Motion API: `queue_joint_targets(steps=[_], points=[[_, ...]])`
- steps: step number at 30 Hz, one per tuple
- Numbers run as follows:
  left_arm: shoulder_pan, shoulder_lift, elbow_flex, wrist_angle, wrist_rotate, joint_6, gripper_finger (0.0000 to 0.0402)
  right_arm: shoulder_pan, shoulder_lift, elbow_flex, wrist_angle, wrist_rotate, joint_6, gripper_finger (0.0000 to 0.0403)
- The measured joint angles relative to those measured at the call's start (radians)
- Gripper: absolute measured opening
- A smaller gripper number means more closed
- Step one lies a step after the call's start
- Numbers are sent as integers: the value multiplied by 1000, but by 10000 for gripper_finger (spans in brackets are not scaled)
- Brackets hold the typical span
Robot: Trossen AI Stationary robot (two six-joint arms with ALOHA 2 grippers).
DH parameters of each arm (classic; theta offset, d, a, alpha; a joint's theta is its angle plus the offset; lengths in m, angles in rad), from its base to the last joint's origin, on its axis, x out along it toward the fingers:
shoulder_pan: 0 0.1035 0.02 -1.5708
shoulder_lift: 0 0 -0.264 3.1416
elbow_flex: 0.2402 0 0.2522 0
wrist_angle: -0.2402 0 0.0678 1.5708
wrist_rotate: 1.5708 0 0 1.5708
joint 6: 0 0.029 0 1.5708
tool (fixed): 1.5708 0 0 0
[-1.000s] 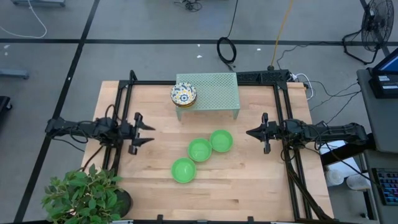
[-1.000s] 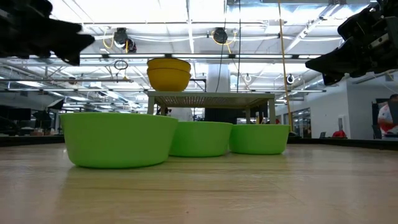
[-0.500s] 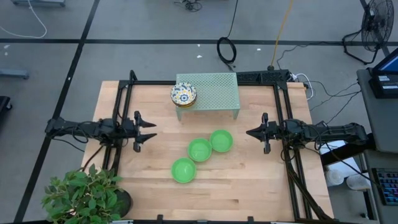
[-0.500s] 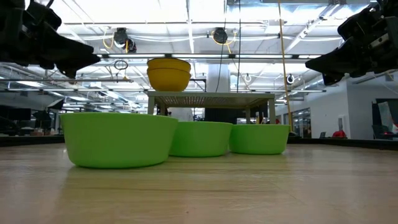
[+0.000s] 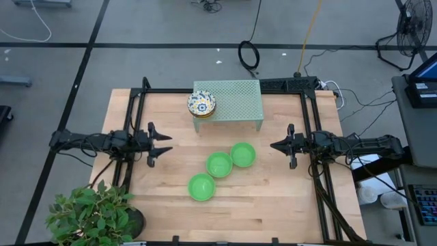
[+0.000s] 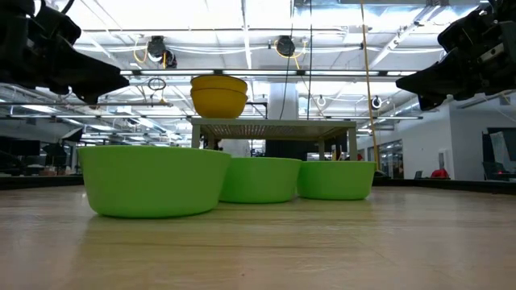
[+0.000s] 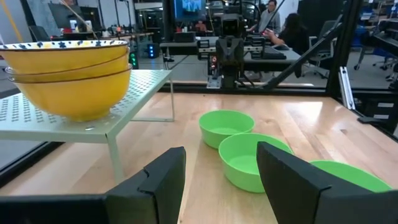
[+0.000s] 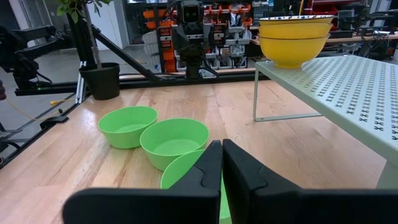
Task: Pick & Place Mini bowls
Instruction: Put the top right green bowl on the shelf
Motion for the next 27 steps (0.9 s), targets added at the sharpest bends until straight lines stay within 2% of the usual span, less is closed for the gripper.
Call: queue_joint_targets(steps=[10, 19, 27], points=[[44, 0, -5, 3, 39, 2, 202, 0, 0, 0, 0, 0, 0, 0], [44, 39, -5, 2, 36, 151, 202, 0, 0, 0, 0, 0, 0, 0], [44, 40, -8, 21, 35, 161, 202, 0, 0, 0, 0, 0, 0, 0]])
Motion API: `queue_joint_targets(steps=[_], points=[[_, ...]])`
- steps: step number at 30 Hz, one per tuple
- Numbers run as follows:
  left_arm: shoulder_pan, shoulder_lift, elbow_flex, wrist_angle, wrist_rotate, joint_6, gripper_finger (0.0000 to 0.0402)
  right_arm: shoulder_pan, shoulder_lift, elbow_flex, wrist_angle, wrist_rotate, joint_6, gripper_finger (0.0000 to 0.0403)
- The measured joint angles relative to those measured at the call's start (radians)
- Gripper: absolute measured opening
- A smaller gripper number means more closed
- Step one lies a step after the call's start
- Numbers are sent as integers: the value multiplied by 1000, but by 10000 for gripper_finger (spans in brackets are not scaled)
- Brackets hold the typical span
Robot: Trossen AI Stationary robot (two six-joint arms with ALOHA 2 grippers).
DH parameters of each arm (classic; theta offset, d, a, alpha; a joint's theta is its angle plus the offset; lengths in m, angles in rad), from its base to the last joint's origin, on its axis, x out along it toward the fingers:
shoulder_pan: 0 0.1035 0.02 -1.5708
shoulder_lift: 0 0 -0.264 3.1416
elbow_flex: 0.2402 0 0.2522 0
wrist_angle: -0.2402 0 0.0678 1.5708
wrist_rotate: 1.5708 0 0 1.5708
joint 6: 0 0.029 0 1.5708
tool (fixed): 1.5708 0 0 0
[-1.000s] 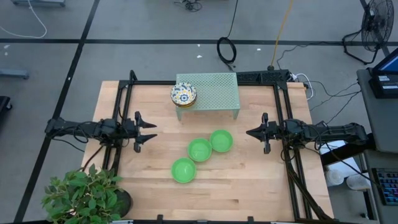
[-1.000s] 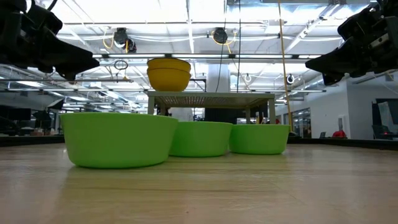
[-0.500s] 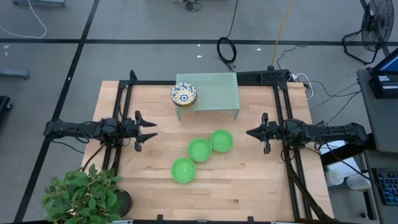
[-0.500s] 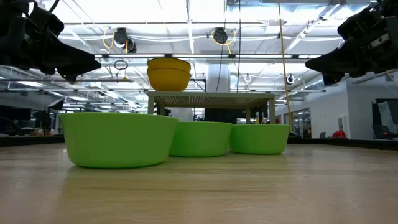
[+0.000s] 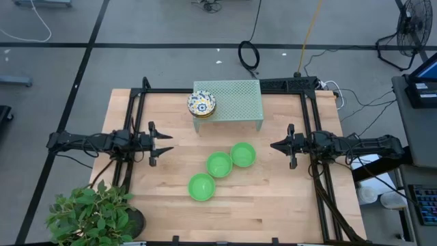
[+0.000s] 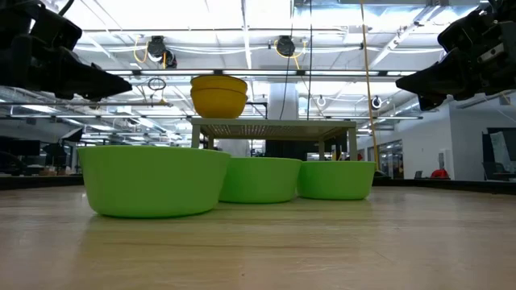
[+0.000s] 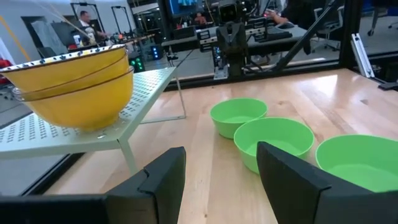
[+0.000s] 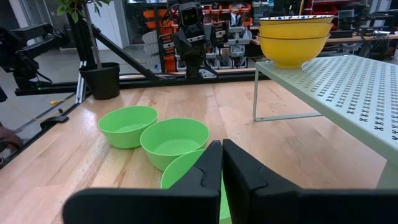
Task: Pick & Place Mini bowls
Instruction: Put the top right green bowl on the shelf
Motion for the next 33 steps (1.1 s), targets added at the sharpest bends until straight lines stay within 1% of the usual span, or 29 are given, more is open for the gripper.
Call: queue_joint_targets(steps=[20, 22, 23, 25, 26, 27, 28, 29, 30, 33], points=[[0, 0, -1, 25, -1, 0, 203, 0, 0, 0, 2, 5, -6, 0], [0, 0, 0, 26, -1, 0, 202, 0, 2, -2, 50, 4, -70, 0], [0, 0, 0, 26, -1, 0, 202, 0, 7, -8, 108, -1, -98, 0], [0, 0, 0, 26, -1, 0, 202, 0, 15, -35, 236, -21, -101, 0], [0, 0, 0, 26, -1, 0, 202, 0, 21, -58, 330, -33, -74, 0], [0, 0, 0, 26, -1, 0, 203, 0, 25, -79, 403, -52, -11, 0], [0, 0, 0, 26, -1, 0, 202, 0, 27, -77, 435, -62, 78, 0], [0, 0, 0, 26, -1, 0, 202, 0, 33, -78, 451, -77, 153, 0], [0, 0, 0, 26, -1, 0, 203, 0, 43, -81, 451, -80, 193, 0], [0, 0, 1, 26, -1, 0, 202, 14, 79, -81, 465, -118, 209, 0]])
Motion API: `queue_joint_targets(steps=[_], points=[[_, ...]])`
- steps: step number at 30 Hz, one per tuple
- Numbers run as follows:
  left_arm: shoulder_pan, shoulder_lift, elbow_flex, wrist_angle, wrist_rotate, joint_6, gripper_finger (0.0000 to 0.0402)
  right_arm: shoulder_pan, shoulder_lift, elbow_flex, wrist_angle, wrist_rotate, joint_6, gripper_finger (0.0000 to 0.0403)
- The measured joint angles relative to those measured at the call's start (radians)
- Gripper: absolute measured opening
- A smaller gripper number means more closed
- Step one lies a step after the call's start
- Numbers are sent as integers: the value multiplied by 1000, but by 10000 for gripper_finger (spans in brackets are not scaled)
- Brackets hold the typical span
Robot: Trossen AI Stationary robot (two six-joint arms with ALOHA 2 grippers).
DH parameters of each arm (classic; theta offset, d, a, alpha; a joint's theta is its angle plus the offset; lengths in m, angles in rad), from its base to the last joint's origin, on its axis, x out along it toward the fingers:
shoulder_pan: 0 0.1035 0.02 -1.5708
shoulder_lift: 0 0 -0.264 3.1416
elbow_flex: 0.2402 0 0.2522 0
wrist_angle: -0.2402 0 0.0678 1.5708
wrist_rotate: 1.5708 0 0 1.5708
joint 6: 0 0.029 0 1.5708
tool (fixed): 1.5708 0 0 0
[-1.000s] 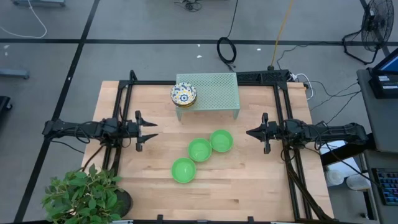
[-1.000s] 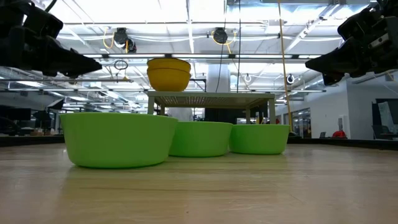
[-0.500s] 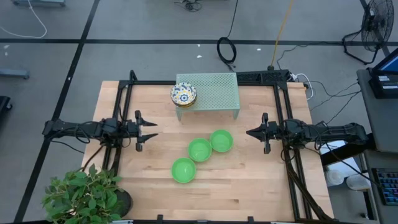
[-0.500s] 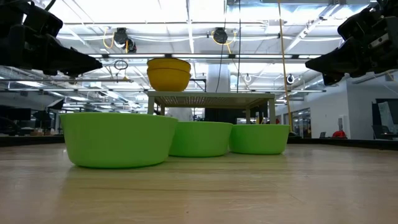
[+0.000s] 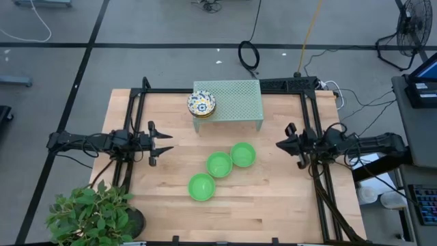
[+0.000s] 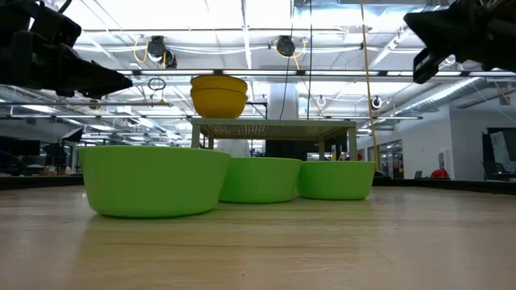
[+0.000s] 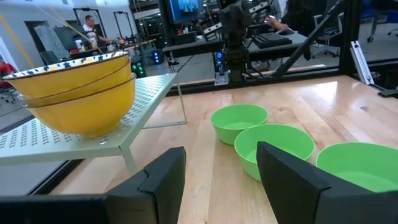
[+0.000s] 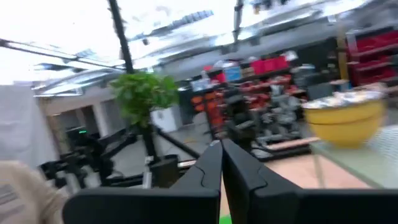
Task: Pick & Place Mini bowls
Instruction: Put the top right green bowl on the shelf
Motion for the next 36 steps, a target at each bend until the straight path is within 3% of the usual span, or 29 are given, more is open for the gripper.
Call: queue_joint_targets(steps=[13, 19, 22, 26, 30, 32, 36], points=[[0, 0, 0, 3, 0, 0, 203, 91, 234, -3, 261, -8, -168, 0], [0, 0, 0, 3, 0, 0, 202, 91, 267, -4, 405, 107, -299, 0], [0, 0, 0, 4, 0, 0, 202, 91, 283, -4, 338, 168, -314, 0], [0, 0, 0, 4, 0, 0, 202, 91, 330, -4, 220, 265, -140, 0], [0, 0, 1, 4, 0, 0, 203, 90, 395, 19, 270, 404, -141, 5], [0, 0, 1, 4, 0, 0, 202, 90, 425, 59, 262, 417, -182, 20], [0, 0, 1, 4, 0, 0, 202, 98, 508, 208, 85, 410, -173, 79]])
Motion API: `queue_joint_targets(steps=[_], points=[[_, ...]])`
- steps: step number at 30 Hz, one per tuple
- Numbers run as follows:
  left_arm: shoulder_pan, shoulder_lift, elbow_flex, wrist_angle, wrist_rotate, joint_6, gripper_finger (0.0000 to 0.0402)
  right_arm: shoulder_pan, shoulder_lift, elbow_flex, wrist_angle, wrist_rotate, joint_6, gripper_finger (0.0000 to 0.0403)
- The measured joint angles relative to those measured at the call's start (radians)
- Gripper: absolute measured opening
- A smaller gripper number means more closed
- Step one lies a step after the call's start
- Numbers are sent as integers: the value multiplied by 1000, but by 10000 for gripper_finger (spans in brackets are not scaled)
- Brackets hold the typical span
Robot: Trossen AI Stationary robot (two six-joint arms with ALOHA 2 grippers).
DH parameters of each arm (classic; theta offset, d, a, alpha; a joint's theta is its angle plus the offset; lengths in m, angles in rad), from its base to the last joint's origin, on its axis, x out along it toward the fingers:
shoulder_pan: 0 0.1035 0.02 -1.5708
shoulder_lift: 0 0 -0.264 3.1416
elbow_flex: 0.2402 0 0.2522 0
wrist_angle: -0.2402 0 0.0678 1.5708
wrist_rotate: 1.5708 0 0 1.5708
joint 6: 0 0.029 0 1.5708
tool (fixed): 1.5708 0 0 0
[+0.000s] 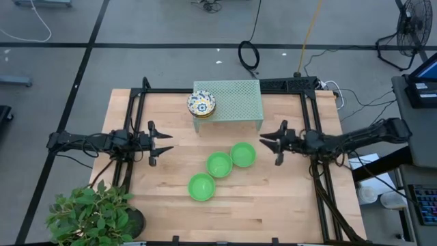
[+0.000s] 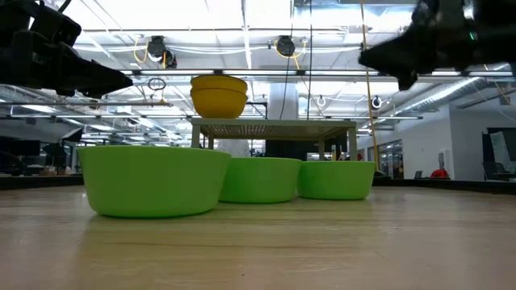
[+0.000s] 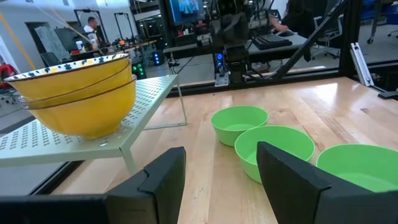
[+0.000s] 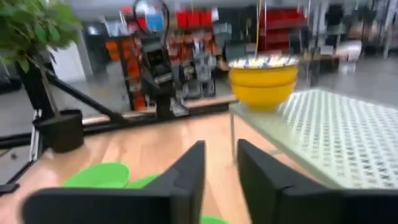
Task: Pick & Place Mini bowls
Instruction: Put the top right green bowl on the shelf
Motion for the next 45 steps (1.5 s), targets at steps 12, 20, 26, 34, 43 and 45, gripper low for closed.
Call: queue_joint_targets(steps=[12, 20, 26, 34, 43, 45], points=[[0, 0, 1, 1, 0, 0, 202, -46, 373, 595, -993, -6, 584, 231], [0, 0, 1, 1, 1, 0, 203, -109, 524, 727, -1215, -210, 695, 210], [0, 0, 1, 0, 1, 0, 202, -119, 626, 728, -1240, -267, 700, 208], [0, 0, 1, 0, 1, 0, 203, -120, 738, 728, -1228, -265, 689, 204], [0, 0, 1, 0, 0, 0, 202, -128, 757, 728, -1218, -209, 702, 203], [0, 0, 1, 0, 0, 0, 202, -141, 750, 728, -1222, -208, 717, 203]])
